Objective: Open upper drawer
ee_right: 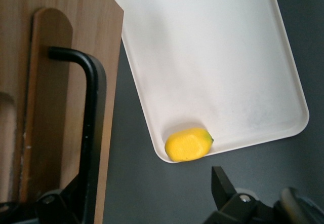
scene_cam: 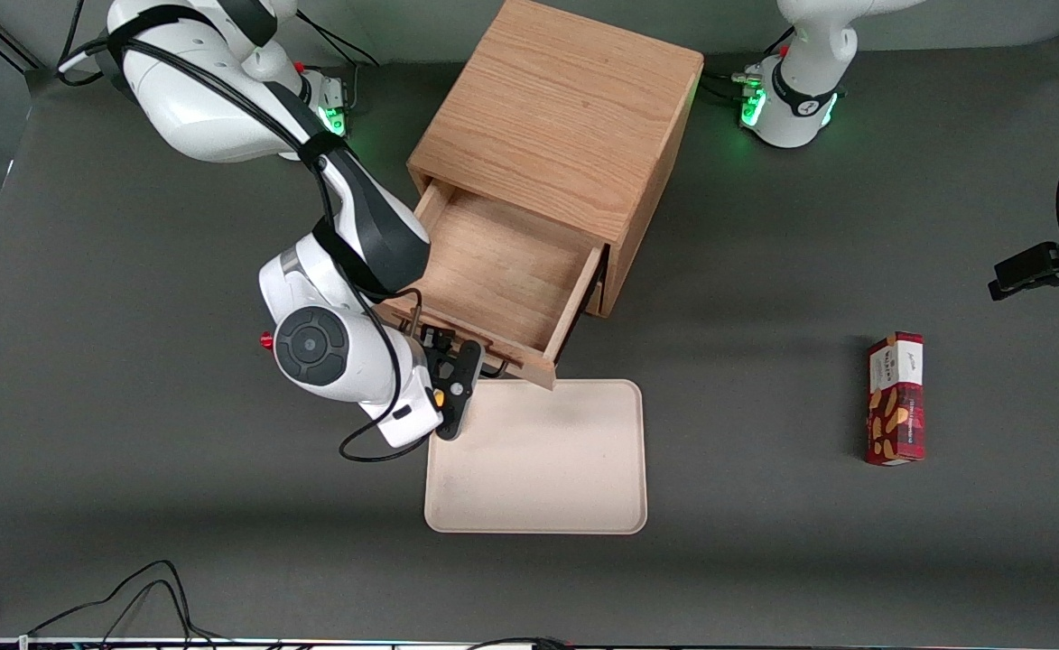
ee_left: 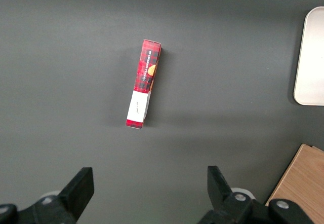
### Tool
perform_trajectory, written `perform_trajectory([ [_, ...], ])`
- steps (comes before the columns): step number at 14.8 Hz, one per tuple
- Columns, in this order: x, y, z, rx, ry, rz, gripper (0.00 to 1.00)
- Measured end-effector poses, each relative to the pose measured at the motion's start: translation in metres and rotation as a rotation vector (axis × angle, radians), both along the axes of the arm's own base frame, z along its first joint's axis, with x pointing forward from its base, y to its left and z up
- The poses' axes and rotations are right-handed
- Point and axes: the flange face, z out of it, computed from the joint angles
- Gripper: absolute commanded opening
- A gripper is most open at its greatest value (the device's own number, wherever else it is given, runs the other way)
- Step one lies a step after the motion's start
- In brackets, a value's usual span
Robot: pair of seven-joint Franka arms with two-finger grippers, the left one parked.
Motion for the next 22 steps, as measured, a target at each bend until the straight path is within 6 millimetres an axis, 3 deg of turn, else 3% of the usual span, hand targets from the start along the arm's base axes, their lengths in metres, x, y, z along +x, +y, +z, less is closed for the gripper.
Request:
perform_trajectory([
  [13, 0.004, -0.006, 0.019, -0.005, -0.009, 0.003, 1.0],
  [19, 0.005, -0.011, 0.044, -0.006, -0.009, 0.003, 1.0],
  [22, 0.002, -0.021, 0.077, -0.008, -0.022, -0.003, 1.0],
])
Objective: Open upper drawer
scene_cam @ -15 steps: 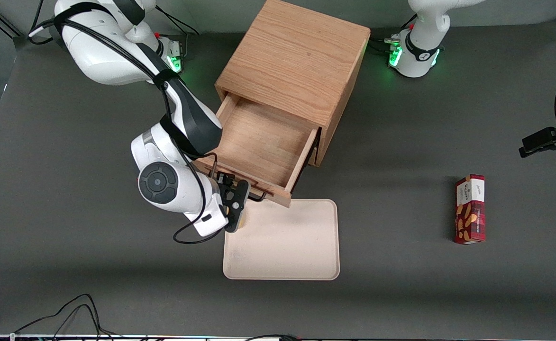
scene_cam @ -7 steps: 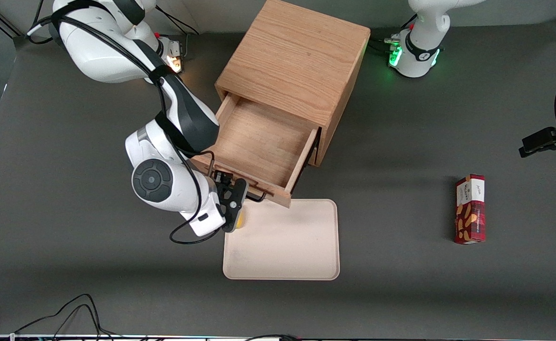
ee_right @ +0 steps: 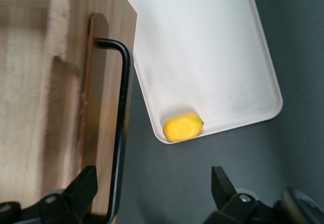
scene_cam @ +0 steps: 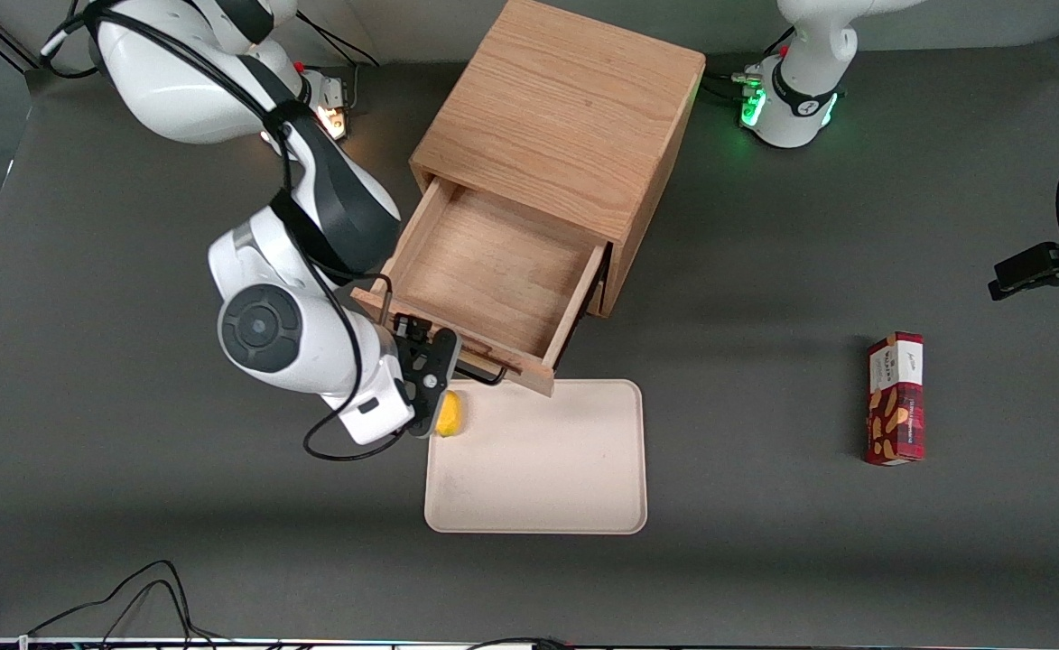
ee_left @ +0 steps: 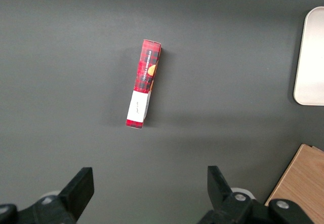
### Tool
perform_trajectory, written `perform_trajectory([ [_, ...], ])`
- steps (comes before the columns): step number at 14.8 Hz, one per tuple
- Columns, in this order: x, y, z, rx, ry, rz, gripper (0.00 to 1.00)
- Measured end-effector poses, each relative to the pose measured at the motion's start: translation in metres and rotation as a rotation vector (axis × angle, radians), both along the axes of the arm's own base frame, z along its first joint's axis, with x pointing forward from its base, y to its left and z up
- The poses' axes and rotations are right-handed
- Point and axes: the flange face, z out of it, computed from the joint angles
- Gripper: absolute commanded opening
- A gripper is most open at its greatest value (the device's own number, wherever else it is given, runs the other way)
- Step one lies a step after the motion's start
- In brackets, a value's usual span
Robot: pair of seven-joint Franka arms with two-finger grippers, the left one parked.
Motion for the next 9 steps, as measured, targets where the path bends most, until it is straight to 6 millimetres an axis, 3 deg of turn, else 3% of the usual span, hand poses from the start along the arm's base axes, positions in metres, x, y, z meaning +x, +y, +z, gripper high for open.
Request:
perform_trajectory([
  [4, -0.014, -0.037, 0.063, -0.025, -0.016, -0.034, 1.0],
  [9, -0.045, -0.122, 0.101, -0.093, -0.004, -0.167, 1.0],
])
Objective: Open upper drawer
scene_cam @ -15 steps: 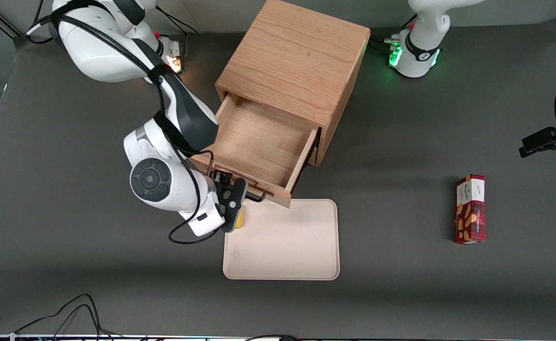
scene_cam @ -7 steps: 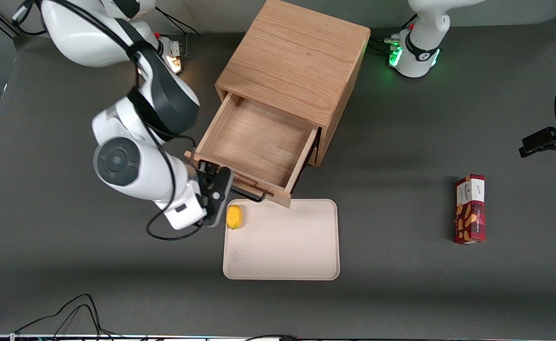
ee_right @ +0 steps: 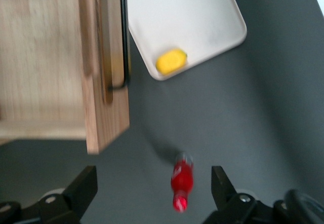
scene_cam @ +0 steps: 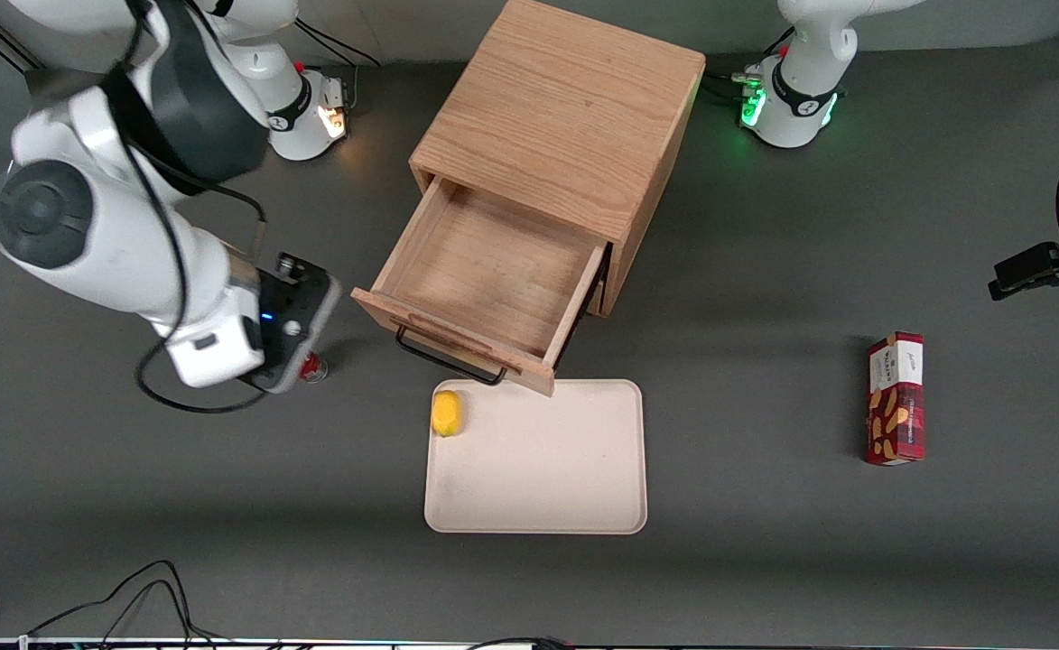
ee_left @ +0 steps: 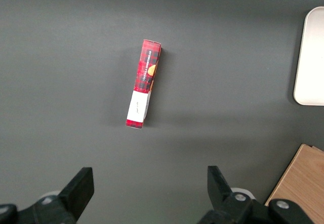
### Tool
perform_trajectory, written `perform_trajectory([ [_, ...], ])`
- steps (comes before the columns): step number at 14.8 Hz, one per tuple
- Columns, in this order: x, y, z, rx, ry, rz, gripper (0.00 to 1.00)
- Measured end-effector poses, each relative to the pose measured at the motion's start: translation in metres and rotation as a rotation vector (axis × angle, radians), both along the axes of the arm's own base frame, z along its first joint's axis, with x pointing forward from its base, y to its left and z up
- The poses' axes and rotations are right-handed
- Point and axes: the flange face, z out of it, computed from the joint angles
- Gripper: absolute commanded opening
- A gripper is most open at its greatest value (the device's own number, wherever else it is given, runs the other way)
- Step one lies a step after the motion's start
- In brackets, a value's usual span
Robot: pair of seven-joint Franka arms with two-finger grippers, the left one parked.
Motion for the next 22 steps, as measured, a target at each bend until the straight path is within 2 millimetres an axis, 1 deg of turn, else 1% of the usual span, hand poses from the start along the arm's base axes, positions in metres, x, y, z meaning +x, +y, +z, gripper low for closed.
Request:
perform_trajectory([
  [2, -0.015, -0.041, 0.01, -0.026, 0.001, -0.073, 1.0],
  [4, -0.033, -0.078, 0.017, -0.055, -0.008, -0.203, 1.0],
  [5, -0.043, -0.092, 0.021, -0.071, -0.013, -0.298, 1.0],
  [6, -0.053, -0.102, 0.024, -0.089, -0.013, -0.404, 1.0],
  [7, -0.061, -0.107, 0.027, -0.104, -0.014, -0.508, 1.0],
  [9, -0.073, -0.109, 0.03, -0.13, -0.01, -0.677, 1.0],
  [11, -0.08, -0.109, 0.036, -0.142, -0.011, -0.764, 1.0],
  [12, -0.082, -0.114, 0.042, -0.144, -0.018, -0.819, 1.0],
  [14, -0.086, -0.134, 0.054, -0.139, -0.028, -0.931, 1.0],
  [15, -0.088, -0.142, 0.06, -0.127, -0.031, -0.961, 1.0],
  [16, -0.092, -0.145, 0.063, -0.116, -0.03, -0.982, 1.0],
  [19, -0.108, -0.143, 0.066, -0.101, -0.008, -1.045, 1.0],
  [22, -0.115, -0.131, 0.059, -0.094, 0.021, -1.025, 1.0],
])
